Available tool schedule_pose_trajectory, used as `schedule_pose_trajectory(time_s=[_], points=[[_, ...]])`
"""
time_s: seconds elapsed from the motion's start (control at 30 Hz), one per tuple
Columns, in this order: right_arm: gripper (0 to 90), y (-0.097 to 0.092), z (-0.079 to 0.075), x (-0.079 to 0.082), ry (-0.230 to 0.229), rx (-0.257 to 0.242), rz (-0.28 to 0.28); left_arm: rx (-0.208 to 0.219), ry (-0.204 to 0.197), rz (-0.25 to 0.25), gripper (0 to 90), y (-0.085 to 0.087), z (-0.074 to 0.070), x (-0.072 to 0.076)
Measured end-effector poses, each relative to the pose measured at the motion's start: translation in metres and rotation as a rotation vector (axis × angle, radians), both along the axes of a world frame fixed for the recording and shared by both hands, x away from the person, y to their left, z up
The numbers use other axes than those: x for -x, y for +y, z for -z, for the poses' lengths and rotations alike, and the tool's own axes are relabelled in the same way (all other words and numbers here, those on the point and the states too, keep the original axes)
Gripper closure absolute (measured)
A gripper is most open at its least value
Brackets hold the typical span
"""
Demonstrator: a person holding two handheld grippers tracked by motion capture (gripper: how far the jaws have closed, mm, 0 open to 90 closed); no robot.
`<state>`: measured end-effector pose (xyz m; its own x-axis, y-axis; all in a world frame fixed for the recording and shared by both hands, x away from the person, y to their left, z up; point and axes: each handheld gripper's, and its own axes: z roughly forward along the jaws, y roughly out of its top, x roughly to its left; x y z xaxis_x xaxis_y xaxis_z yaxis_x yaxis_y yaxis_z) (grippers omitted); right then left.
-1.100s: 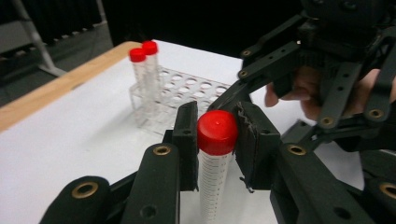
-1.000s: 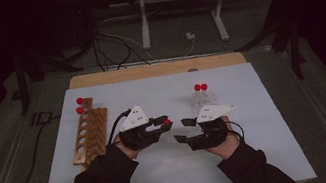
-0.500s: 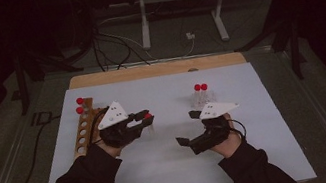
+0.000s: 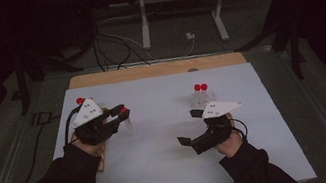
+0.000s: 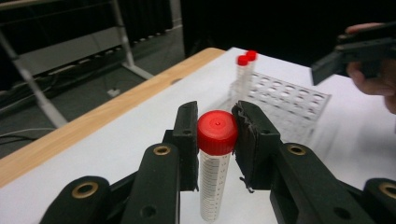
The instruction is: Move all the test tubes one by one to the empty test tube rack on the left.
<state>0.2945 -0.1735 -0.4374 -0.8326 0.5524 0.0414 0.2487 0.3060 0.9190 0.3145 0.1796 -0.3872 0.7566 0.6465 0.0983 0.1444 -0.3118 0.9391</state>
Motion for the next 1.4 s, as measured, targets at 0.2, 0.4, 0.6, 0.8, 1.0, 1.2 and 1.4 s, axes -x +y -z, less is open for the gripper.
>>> schedule_pose_trajectory(time_s=[0.2, 0.4, 0.6, 0.8, 1.0, 1.2, 1.4], points=[[0.0, -0.001, -0.001, 0.0, 0.001, -0.012, -0.002, 0.009, -0.008, -0.071, 72.1, 0.026, -0.005, -0.001], [0.0, -0.001, -0.001, 0.0, -0.002, -0.014, -0.001, 0.025, -0.024, -0.136, 72.1, 0.05, -0.008, -0.001], [0.0, 0.0, 0.0, -0.001, -0.001, -0.009, -0.005, 0.034, -0.028, -0.208, 72.1, 0.072, -0.008, -0.006], [0.0, -0.001, 0.001, -0.001, 0.006, -0.011, -0.011, 0.038, -0.024, -0.276, 72.1, 0.09, -0.005, -0.014], [0.0, -0.001, 0.001, -0.001, 0.004, -0.01, -0.013, 0.053, -0.019, -0.336, 72.0, 0.103, 0.001, -0.02], [0.0, -0.001, 0.0, -0.001, 0.002, -0.012, -0.012, 0.06, 0.004, -0.374, 72.0, 0.109, 0.013, -0.027], [0.0, -0.002, 0.0, -0.001, 0.003, -0.013, -0.011, 0.055, 0.032, -0.384, 72.0, 0.108, 0.026, -0.031]])
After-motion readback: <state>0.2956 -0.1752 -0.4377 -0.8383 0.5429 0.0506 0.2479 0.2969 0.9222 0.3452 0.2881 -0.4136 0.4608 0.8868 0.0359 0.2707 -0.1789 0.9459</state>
